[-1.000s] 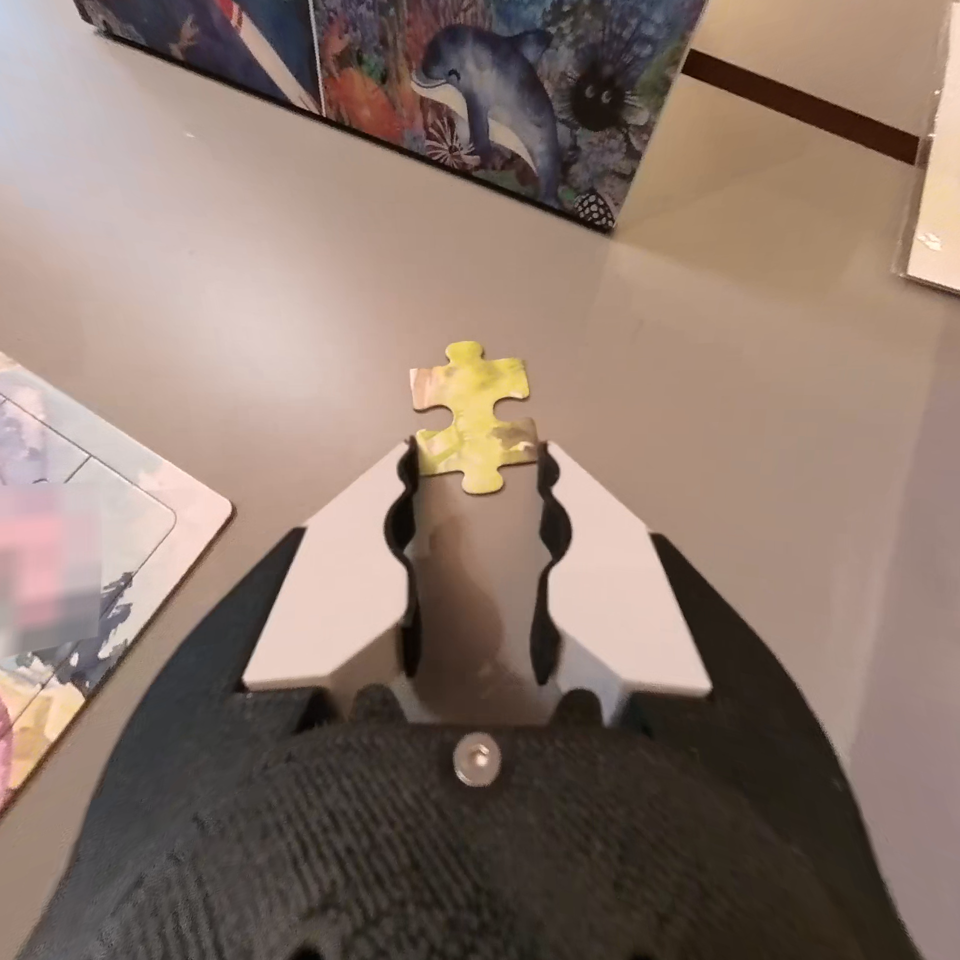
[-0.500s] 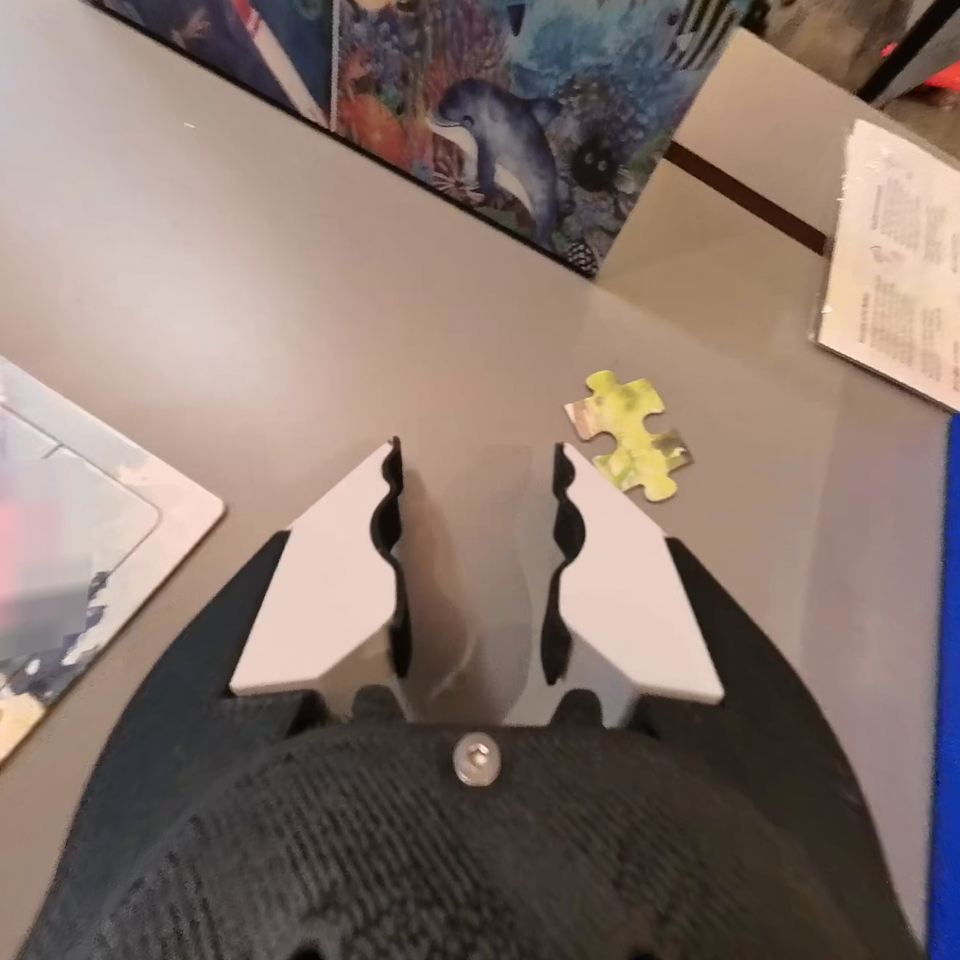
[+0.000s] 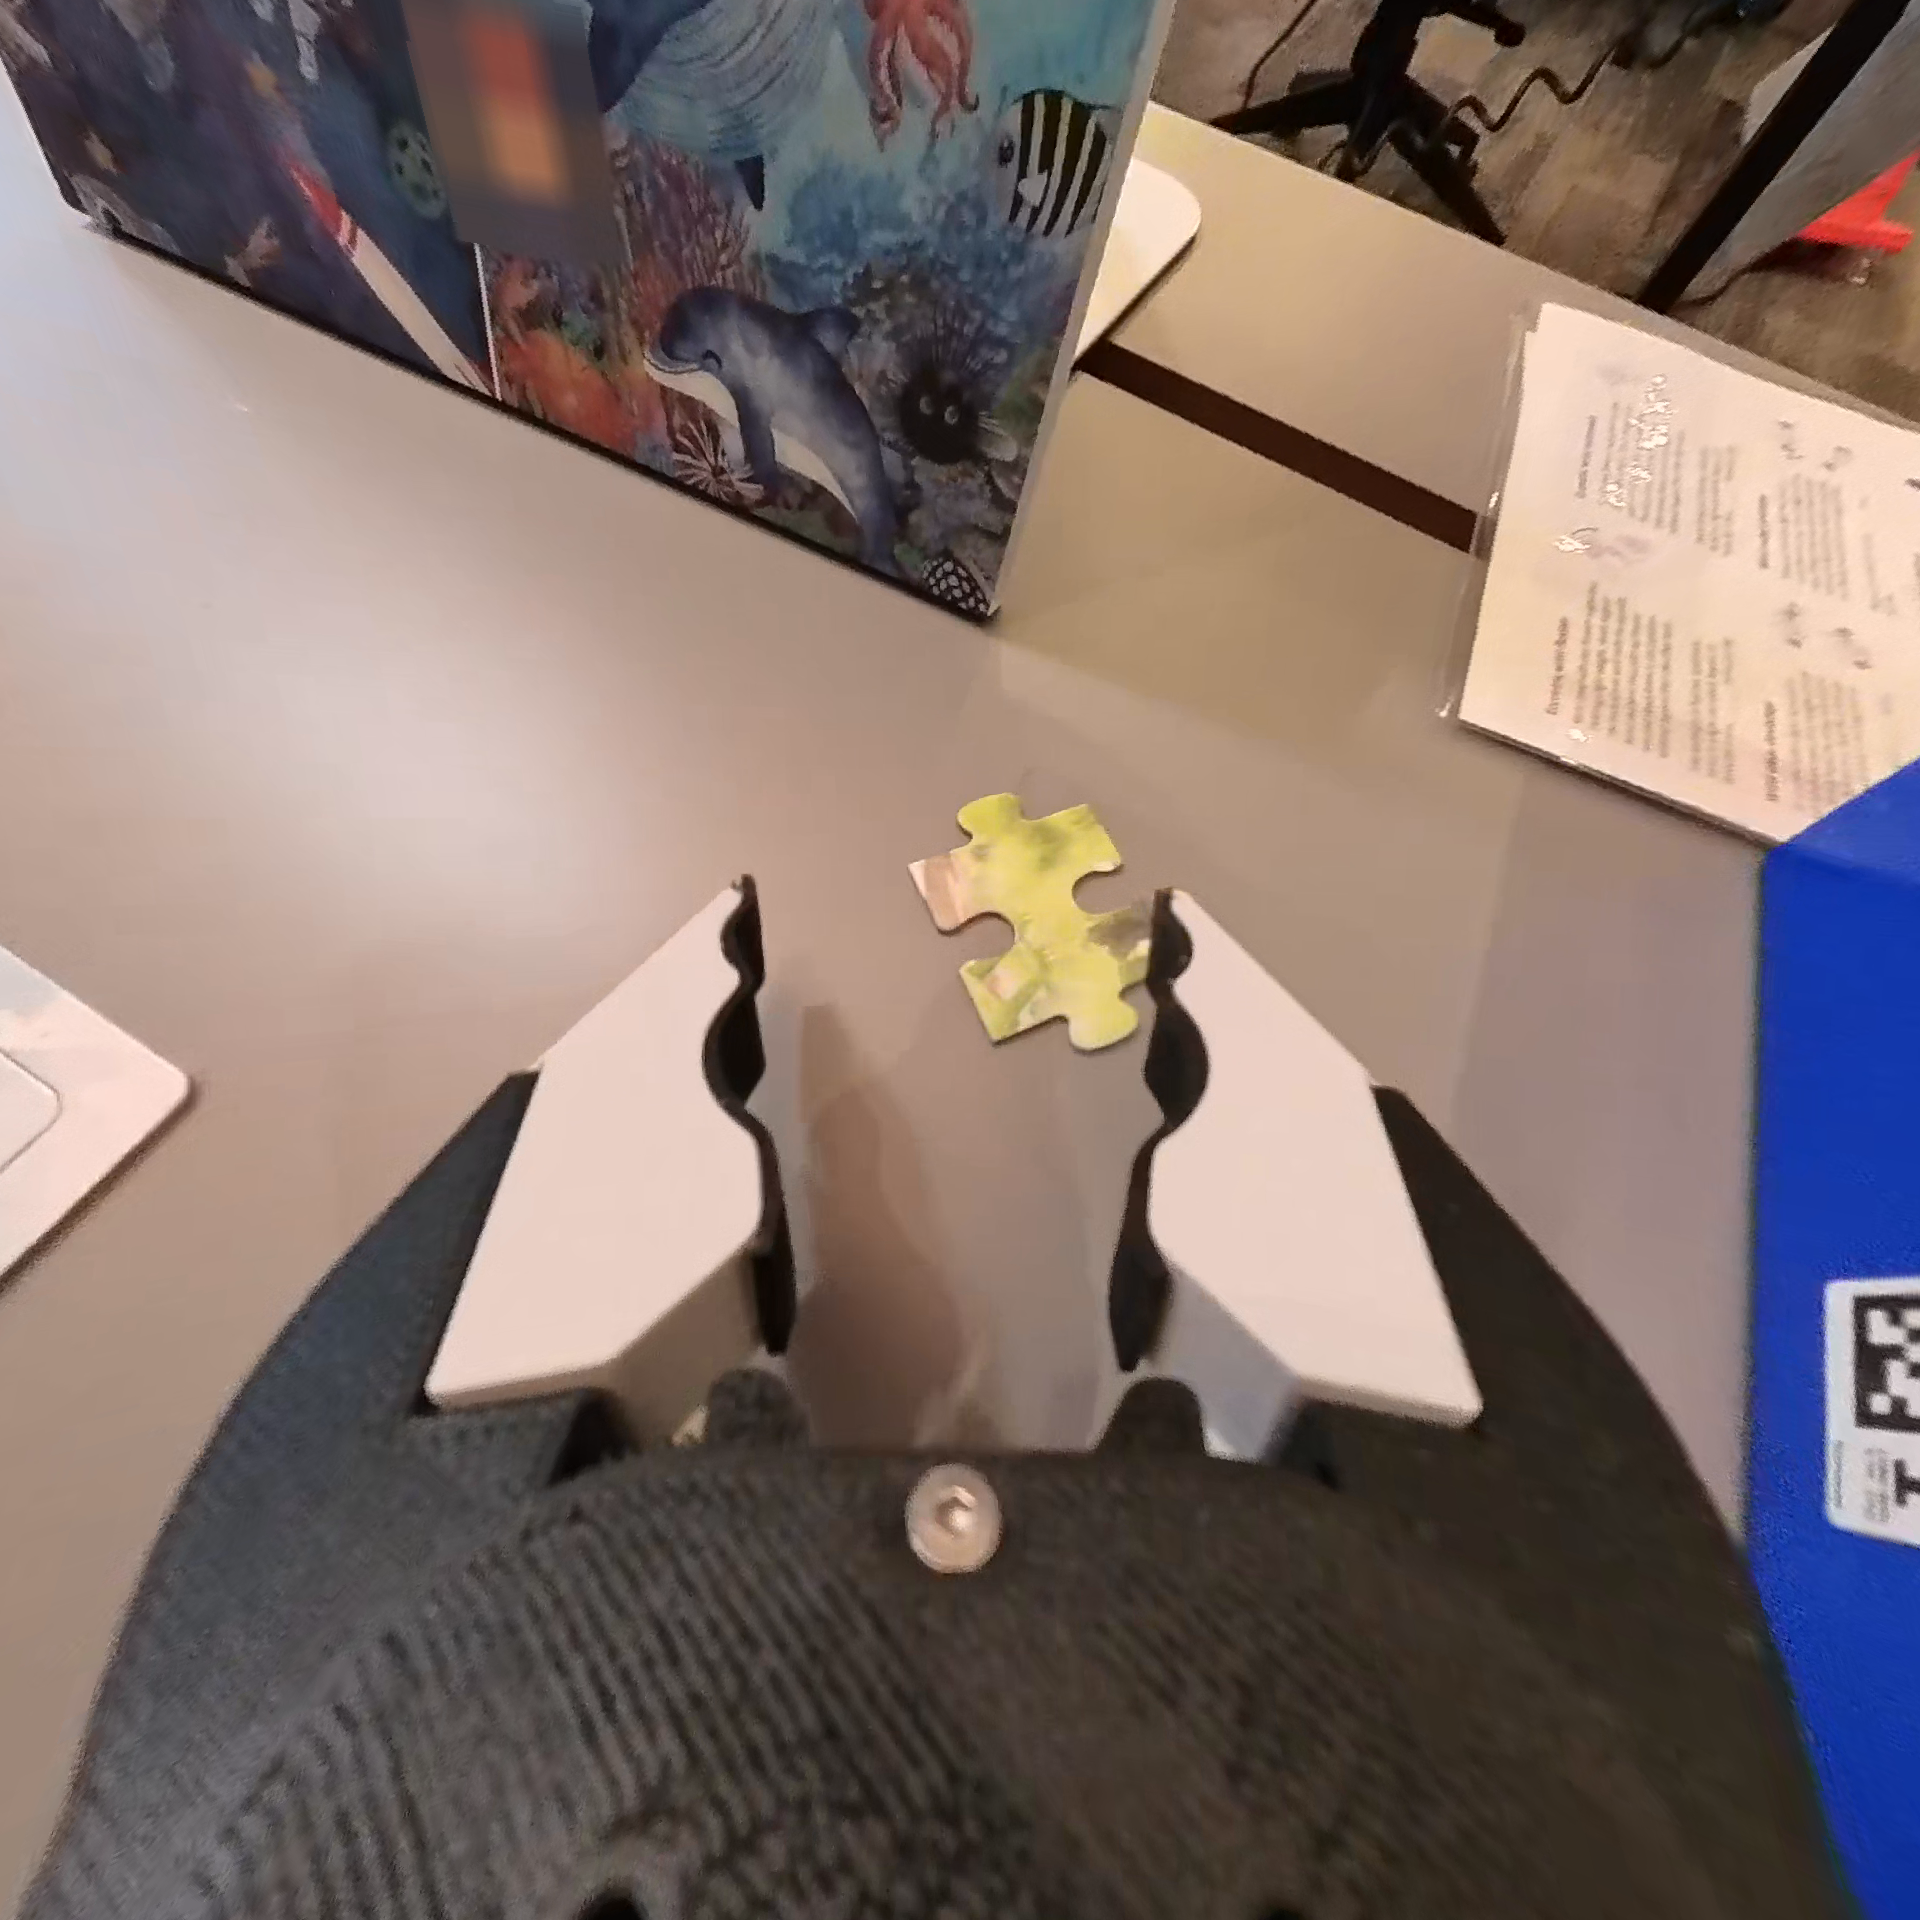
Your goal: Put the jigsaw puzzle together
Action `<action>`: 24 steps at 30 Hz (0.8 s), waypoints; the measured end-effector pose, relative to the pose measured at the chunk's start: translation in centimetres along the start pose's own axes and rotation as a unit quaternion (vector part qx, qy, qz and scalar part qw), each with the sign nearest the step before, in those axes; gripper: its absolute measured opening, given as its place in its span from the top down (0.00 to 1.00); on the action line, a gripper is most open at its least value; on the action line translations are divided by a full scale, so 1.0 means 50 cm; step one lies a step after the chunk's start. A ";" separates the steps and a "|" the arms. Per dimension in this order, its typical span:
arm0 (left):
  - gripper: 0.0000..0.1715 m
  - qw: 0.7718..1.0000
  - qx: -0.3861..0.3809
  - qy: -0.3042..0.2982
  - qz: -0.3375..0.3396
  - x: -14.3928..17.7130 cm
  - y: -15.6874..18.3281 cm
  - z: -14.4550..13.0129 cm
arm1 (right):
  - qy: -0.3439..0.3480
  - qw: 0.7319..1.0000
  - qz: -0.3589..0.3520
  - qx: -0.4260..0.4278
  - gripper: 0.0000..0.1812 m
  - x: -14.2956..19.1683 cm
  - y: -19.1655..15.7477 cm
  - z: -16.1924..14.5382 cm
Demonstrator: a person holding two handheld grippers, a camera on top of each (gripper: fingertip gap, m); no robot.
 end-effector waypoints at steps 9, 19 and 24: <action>0.83 1.000 -0.008 0.002 0.001 0.001 0.005 0.004 | -0.017 1.000 -0.014 0.012 0.58 0.010 0.005 -0.017; 0.83 1.000 0.002 -0.002 0.003 0.000 -0.005 -0.004 | -0.076 0.996 0.037 -0.015 0.57 -0.035 0.037 -0.024; 0.83 1.000 0.001 -0.002 0.004 0.000 -0.005 -0.004 | -0.065 0.996 0.062 0.008 0.75 -0.029 0.024 -0.022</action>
Point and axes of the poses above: each gripper's, where its closed fingertips meet, x back along the fingers, z out of its top, y = z × x across the jaws, the point moved 7 cm from there along x, back along the fingers, and after that the axes turned 10 degrees about -z, right-handed, at the moved point
